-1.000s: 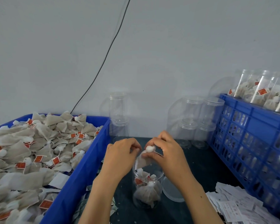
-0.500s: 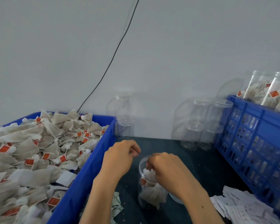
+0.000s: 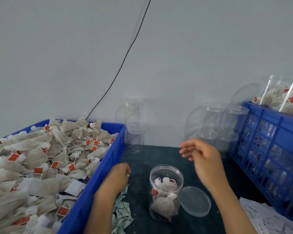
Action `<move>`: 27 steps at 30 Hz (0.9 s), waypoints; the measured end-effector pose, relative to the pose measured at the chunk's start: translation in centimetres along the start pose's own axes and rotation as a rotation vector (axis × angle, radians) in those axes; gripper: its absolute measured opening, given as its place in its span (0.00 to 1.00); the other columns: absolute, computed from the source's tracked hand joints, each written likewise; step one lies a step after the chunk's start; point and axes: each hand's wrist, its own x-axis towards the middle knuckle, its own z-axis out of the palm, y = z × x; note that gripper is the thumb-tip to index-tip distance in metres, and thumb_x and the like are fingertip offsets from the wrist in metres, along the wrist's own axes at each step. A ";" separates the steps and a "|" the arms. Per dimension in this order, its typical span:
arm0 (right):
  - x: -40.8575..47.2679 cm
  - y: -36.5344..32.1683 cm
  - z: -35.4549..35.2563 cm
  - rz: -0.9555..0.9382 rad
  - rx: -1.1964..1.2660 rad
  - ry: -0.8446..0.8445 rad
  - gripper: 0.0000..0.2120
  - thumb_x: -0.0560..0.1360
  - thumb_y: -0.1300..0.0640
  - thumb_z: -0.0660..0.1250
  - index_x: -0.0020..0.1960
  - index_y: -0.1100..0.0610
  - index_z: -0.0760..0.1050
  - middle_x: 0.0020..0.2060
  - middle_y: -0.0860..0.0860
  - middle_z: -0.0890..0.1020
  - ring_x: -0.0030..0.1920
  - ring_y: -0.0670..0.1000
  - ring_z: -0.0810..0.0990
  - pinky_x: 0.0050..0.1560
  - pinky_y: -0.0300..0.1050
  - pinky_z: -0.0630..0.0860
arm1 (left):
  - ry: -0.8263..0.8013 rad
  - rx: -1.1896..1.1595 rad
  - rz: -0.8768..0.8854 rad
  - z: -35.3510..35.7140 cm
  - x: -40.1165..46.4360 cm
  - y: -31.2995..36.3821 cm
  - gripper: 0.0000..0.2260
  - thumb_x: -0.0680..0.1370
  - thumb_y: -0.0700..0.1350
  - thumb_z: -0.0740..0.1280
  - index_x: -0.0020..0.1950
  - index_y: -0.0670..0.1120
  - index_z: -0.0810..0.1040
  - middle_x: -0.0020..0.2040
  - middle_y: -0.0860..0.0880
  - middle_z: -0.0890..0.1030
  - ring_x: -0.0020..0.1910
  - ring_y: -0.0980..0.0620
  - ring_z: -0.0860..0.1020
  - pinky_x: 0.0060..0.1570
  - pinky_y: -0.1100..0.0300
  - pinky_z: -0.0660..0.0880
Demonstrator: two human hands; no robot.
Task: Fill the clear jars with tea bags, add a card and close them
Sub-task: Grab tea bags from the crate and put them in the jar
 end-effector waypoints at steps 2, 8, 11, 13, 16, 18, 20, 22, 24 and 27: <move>0.6 0.9 -1.1 0.211 0.331 0.088 0.20 0.74 0.76 0.52 0.44 0.62 0.79 0.34 0.52 0.84 0.36 0.50 0.82 0.38 0.39 0.79 | -0.100 0.113 -0.044 0.8 -0.3 -0.4 0.06 0.80 0.40 0.63 0.57 0.45 0.75 0.53 0.48 0.76 0.49 0.51 0.76 0.46 0.61 0.73; 1.0 4.0 -2.3 0.453 0.378 0.105 0.15 0.77 0.73 0.55 0.45 0.65 0.80 0.38 0.59 0.83 0.39 0.55 0.81 0.41 0.46 0.78 | -0.105 0.076 -0.169 1.4 -0.4 -0.2 0.19 0.73 0.48 0.74 0.59 0.44 0.72 0.57 0.47 0.76 0.55 0.50 0.77 0.53 0.59 0.75; 1.2 4.7 -2.2 0.498 0.374 0.075 0.15 0.77 0.72 0.56 0.44 0.63 0.80 0.38 0.57 0.84 0.41 0.55 0.82 0.39 0.45 0.78 | -0.065 0.063 -0.142 1.5 -0.4 -0.5 0.14 0.74 0.44 0.74 0.56 0.45 0.73 0.53 0.48 0.76 0.49 0.51 0.77 0.46 0.61 0.73; 1.2 4.9 -2.1 0.502 0.364 0.064 0.15 0.77 0.71 0.56 0.44 0.63 0.81 0.37 0.57 0.84 0.40 0.55 0.83 0.39 0.45 0.78 | -0.032 0.033 -0.102 1.3 -0.5 -0.2 0.12 0.76 0.44 0.72 0.56 0.45 0.74 0.49 0.49 0.77 0.47 0.53 0.77 0.44 0.62 0.73; 1.2 4.9 -2.1 0.503 0.335 0.053 0.15 0.78 0.71 0.56 0.44 0.62 0.81 0.38 0.57 0.84 0.41 0.55 0.83 0.39 0.45 0.78 | 0.052 -0.109 0.037 -0.1 -0.8 1.6 0.06 0.76 0.48 0.70 0.48 0.47 0.76 0.41 0.51 0.78 0.40 0.56 0.77 0.38 0.66 0.72; 1.3 4.9 -2.2 0.521 0.340 0.052 0.15 0.78 0.70 0.56 0.43 0.62 0.81 0.37 0.57 0.84 0.40 0.55 0.82 0.39 0.45 0.78 | 0.161 -0.197 0.196 -1.6 -1.6 3.5 0.10 0.75 0.51 0.70 0.42 0.47 0.76 0.37 0.52 0.80 0.36 0.57 0.77 0.37 0.65 0.73; 1.3 4.9 -2.3 0.535 0.353 0.051 0.14 0.77 0.71 0.56 0.43 0.63 0.80 0.35 0.57 0.83 0.37 0.53 0.81 0.39 0.44 0.77 | 0.235 -0.268 0.390 -3.0 -3.0 5.4 0.11 0.76 0.52 0.69 0.37 0.49 0.76 0.32 0.55 0.80 0.30 0.61 0.76 0.33 0.69 0.72; 1.3 5.0 -2.4 0.540 0.344 0.043 0.14 0.77 0.71 0.56 0.43 0.64 0.80 0.35 0.56 0.82 0.36 0.52 0.80 0.39 0.44 0.77 | 0.216 -0.314 0.524 -3.8 -4.2 7.0 0.10 0.79 0.50 0.66 0.38 0.51 0.79 0.33 0.58 0.80 0.31 0.62 0.76 0.35 0.71 0.72; 1.2 5.2 -2.7 0.540 0.343 0.034 0.14 0.77 0.71 0.56 0.43 0.64 0.80 0.35 0.56 0.82 0.35 0.52 0.80 0.39 0.44 0.77 | 0.162 -0.280 0.568 -3.7 -4.7 7.7 0.11 0.80 0.48 0.64 0.40 0.51 0.82 0.35 0.56 0.81 0.35 0.60 0.78 0.39 0.68 0.73; 1.2 5.5 -3.2 0.547 0.347 0.044 0.14 0.77 0.71 0.56 0.43 0.64 0.80 0.35 0.56 0.82 0.35 0.52 0.79 0.38 0.44 0.77 | 0.119 -0.099 0.551 -2.7 -4.5 8.1 0.07 0.76 0.52 0.69 0.41 0.51 0.82 0.37 0.57 0.81 0.39 0.60 0.78 0.44 0.64 0.74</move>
